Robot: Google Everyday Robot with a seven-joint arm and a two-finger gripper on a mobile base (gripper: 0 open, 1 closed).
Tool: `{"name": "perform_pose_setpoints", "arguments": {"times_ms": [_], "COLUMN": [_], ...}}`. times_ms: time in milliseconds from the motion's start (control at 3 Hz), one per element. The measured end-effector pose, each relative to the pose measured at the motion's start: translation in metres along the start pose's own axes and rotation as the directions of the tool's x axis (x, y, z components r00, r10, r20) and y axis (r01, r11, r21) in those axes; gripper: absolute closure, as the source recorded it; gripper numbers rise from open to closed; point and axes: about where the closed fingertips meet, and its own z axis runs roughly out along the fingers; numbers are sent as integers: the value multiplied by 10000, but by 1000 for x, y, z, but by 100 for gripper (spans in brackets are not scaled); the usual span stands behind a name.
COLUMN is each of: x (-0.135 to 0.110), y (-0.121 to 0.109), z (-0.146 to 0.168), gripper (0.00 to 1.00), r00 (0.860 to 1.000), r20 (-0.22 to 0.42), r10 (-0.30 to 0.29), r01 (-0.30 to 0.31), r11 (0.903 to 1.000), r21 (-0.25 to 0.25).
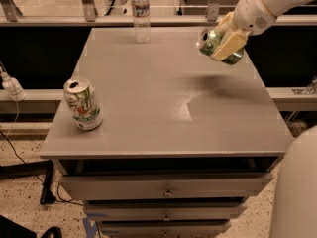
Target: Place green can upright
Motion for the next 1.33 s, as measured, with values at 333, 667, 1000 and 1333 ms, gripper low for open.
{"name": "perform_pose_setpoints", "arguments": {"times_ms": [333,667,1000,1333], "x": [-29,-50,-52,-39], "y": [10,18,29,39], "z": [-4,-5,7,27], "gripper": [100,100,100,100], "r00": [9590,8684,7755,7019], "r20": [2506,4537,5898,6734], "r10": [1327,2002,2252,2320], "r01": [-1375,-2217,-2812,-3178], "r11": [9905,9751,9596,9482], "r21": [16,-60,33,45]}}
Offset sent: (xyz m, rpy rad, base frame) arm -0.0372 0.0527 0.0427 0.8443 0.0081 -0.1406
